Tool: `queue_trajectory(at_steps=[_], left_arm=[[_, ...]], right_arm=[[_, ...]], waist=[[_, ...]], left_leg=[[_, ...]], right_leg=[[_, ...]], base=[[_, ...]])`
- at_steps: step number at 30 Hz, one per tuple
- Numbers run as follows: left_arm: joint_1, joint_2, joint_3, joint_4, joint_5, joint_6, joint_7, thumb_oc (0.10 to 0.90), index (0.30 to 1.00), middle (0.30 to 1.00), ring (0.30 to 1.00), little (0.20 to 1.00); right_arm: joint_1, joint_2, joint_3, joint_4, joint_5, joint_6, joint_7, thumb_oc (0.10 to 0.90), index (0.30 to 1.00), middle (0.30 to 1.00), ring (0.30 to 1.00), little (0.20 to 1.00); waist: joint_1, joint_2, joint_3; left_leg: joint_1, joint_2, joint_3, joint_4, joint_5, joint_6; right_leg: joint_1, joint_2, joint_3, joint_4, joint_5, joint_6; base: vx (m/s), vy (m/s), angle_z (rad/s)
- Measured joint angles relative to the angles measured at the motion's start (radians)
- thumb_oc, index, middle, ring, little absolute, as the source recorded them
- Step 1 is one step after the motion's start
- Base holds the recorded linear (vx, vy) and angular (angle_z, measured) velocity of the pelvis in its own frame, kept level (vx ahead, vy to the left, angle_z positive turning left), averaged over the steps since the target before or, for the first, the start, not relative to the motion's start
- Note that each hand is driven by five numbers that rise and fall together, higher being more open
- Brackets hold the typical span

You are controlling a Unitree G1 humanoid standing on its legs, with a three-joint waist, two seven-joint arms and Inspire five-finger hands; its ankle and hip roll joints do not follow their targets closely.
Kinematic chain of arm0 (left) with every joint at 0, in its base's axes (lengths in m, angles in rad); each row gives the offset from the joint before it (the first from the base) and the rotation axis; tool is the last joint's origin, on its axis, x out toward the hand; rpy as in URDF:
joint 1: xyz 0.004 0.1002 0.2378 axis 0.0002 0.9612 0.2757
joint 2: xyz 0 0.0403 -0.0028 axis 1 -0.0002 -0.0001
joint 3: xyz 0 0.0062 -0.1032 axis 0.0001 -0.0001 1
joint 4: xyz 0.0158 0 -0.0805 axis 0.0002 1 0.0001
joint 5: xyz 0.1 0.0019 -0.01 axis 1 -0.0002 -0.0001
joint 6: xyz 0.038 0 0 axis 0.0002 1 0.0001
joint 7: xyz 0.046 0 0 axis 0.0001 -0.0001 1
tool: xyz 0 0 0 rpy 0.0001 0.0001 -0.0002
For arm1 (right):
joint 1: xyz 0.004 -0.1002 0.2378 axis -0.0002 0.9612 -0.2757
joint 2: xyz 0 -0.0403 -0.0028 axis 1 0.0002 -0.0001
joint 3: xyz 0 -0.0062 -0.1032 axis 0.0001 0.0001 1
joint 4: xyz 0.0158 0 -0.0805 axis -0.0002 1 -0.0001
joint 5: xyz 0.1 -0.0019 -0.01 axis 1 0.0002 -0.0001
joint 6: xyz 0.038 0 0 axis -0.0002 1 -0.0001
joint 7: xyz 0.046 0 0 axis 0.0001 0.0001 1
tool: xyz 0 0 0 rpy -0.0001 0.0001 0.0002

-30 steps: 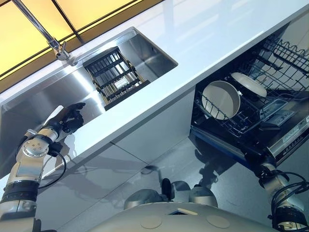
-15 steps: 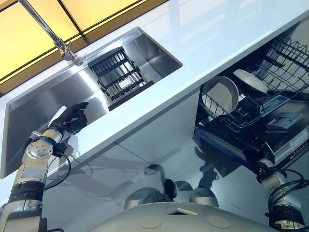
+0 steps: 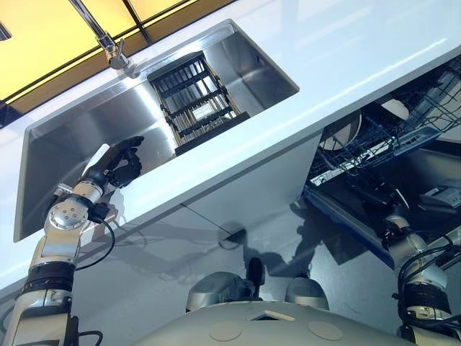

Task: Pick up plates and place into dishwasher.

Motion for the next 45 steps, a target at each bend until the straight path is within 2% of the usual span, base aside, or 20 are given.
queue_trajectory(at_steps=[6,11,14,19,22,24,30,35,40,45], left_arm=[[-0.005,-0.007,-0.012,0.001,0.0,0.0,0.0,0.8,0.9,0.9,0.9,0.9],[-0.009,-0.007,-0.014,0.003,0.0,0.011,0.001,0.8,0.9,0.9,0.9,0.9],[-0.013,-0.006,-0.018,0.001,0.0,0.03,0.001,0.8,0.9,0.9,0.9,0.9],[-0.019,-0.006,-0.023,0.0,-0.035,0.03,-0.001,0.8,0.9,0.9,0.9,0.9],[-0.024,-0.005,-0.023,0.0,-0.039,0.027,-0.002,0.8,0.9,0.9,0.9,0.9],[-0.024,0.0,-0.022,-0.004,-0.042,0.023,-0.002,0.8,0.9,0.9,0.9,0.9],[-0.024,0.004,-0.021,-0.006,-0.068,0.018,-0.003,0.8,0.9,0.9,0.9,0.9],[-0.024,0.011,-0.018,-0.004,-0.069,0.01,-0.003,0.8,0.9,0.9,0.9,0.9],[-0.024,0.013,-0.009,-0.011,-0.076,0.001,-0.003,0.8,0.9,0.9,0.9,0.9],[-0.024,0.013,0.012,-0.031,-0.081,0.001,-0.002,0.8,0.9,0.9,0.9,0.9]], right_arm=[[-0.005,-0.009,0.001,0.0,0.0,0.017,-0.008,0.8,0.9,0.9,0.9,0.9],[-0.032,-0.016,-0.001,0.001,0.001,0.073,-0.035,0.8,0.9,0.9,0.9,0.9],[-0.065,-0.051,0.014,0.026,-0.023,0.109,-0.046,0.8,0.9,0.9,0.9,0.9],[-0.09,-0.065,0.019,0.071,-0.023,0.115,-0.046,0.8,0.9,0.9,0.9,0.9],[-0.091,-0.067,0.031,0.081,-0.023,0.115,-0.062,0.8,0.9,0.9,0.9,0.9],[-0.093,-0.068,0.04,0.081,-0.023,0.113,-0.069,0.8,0.9,0.9,0.9,0.9],[-0.094,-0.068,0.05,0.083,-0.024,0.112,-0.093,0.8,0.9,0.9,0.9,0.9],[-0.094,-0.068,0.064,0.083,-0.099,0.106,-0.093,0.8,0.9,0.9,0.9,0.9],[-0.094,-0.092,0.085,0.082,-0.237,0.098,-0.094,0.8,0.9,0.9,0.9,0.9],[-0.093,-0.147,0.084,0.081,-0.304,0.121,-0.083,0.8,0.9,0.9,0.9,0.9]], waist=[[0.004,-0.007,0.005],[0.004,-0.01,0.007],[0.004,-0.011,0.008],[0.012,-0.016,0.011],[0.016,-0.029,0.019],[0.016,-0.033,0.022],[0.017,-0.037,0.025],[0.016,-0.043,0.029],[0.016,-0.057,0.037],[0.016,-0.085,0.053]], left_leg=[[0.015,-0.011,0.007,0.007,0.0,0.0],[0.021,-0.011,0.007,0.011,-0.002,-0.002],[0.022,-0.014,0.009,0.023,-0.003,-0.003],[0.025,-0.014,0.008,0.023,-0.003,-0.003],[0.044,-0.014,0.004,0.023,-0.004,-0.003],[0.047,-0.012,0.001,0.023,-0.014,-0.015],[0.048,-0.011,0.002,0.024,-0.016,-0.013],[0.057,-0.005,0.001,0.02,-0.021,-0.006],[0.057,-0.002,0.001,0.019,-0.022,-0.005],[0.064,0.0,0.003,0.021,-0.024,-0.001]], right_leg=[[0.008,-0.013,-0.008,0.033,-0.022,0.004],[0.015,-0.013,-0.007,0.035,-0.025,0.003],[0.018,-0.017,-0.006,0.044,-0.025,0.003],[0.018,-0.017,-0.007,0.052,-0.025,0.003],[0.037,-0.017,-0.008,0.054,-0.025,0.003],[0.039,-0.015,-0.008,0.054,-0.026,0.005],[0.041,-0.014,-0.007,0.054,-0.026,0.005],[0.047,-0.007,-0.007,0.055,-0.026,0.004],[0.048,-0.005,-0.007,0.055,-0.026,0.004],[0.058,-0.002,-0.007,0.055,-0.026,0.004]], base=[[0.06,-0.003,0.05],[0.04,-0.039,-0.01],[0.03,-0.008,-0.01],[-0.01,-0.028,0.02],[-0.02,-0.062,0.02],[-0.03,-0.047,0.02],[-0.05,-0.029,0.02],[-0.1,-0.048,-0.01],[-0.1,-0.067,0.03],[-0.08,-0.102,0.03]])
